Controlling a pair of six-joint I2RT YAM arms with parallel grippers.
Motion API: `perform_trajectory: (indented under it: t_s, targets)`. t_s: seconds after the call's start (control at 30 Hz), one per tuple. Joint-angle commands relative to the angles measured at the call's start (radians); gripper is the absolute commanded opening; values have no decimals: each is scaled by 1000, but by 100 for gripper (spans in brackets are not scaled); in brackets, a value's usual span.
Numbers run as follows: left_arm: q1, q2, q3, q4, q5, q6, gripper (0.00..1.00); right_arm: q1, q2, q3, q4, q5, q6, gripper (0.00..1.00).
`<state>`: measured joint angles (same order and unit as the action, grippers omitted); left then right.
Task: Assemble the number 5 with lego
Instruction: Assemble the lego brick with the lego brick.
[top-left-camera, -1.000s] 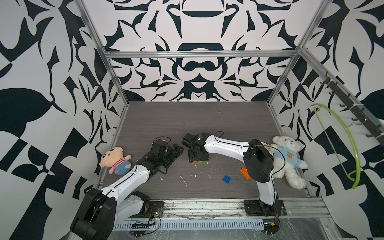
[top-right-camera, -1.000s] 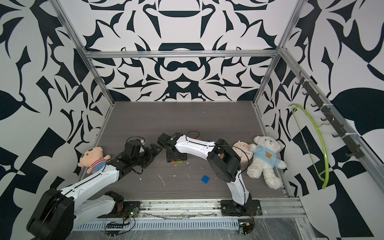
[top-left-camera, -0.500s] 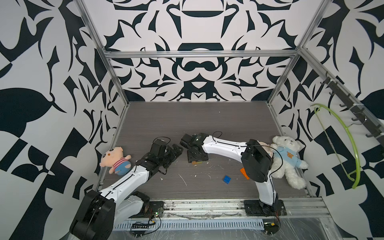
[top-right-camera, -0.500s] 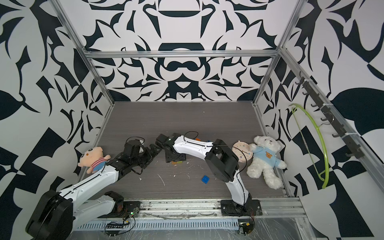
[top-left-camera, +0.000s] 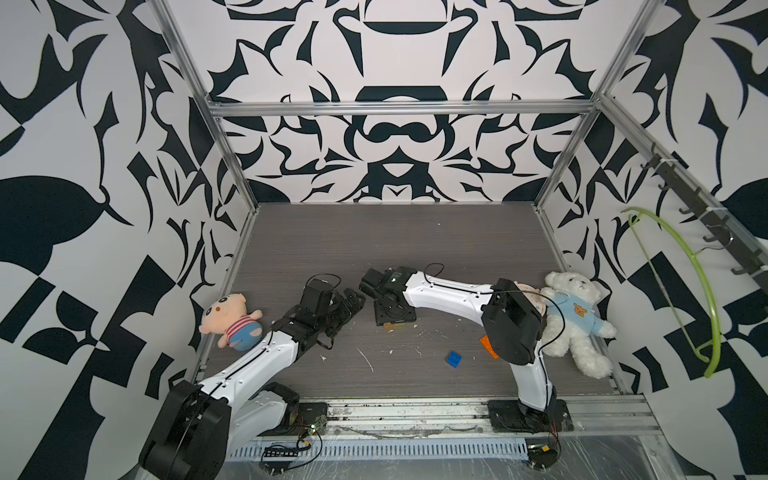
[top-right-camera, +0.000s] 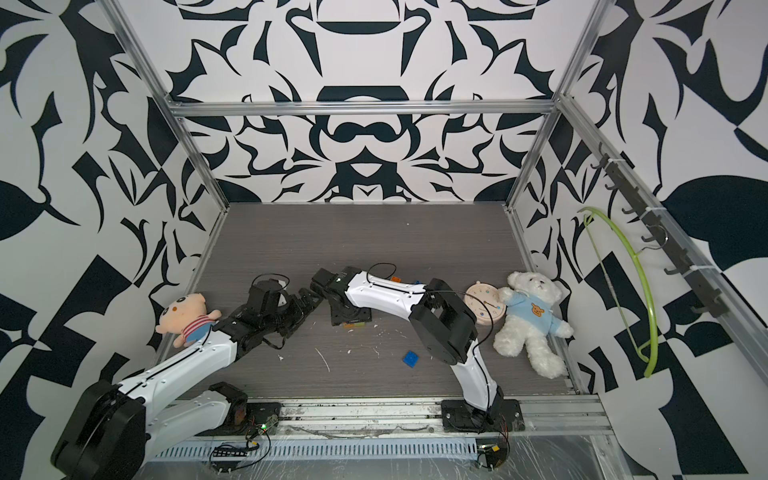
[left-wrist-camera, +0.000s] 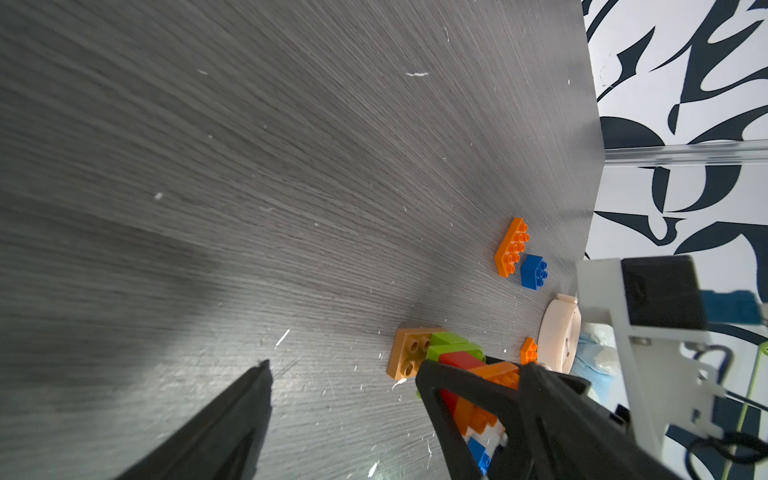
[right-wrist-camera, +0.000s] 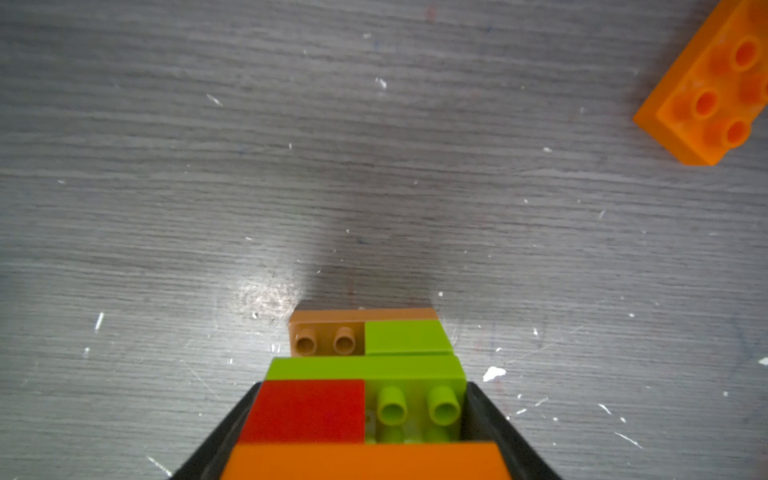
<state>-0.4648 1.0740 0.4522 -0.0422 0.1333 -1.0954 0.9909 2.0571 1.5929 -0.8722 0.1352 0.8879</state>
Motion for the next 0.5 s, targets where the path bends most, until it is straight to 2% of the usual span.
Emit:
perform_trajectory:
  t_s: [0.0,0.23,0.47]
  targets:
    - [3,-9,5,-18,-7,12,99,-3,29,-11,-12,-16,11,64]
    - [3,0,5,-17,-6,12,99,-17,25,-61,37,-73,5,63]
    - [3,5,5,-15,-4,11,99,-18,35,-78,41,-76,2,63]
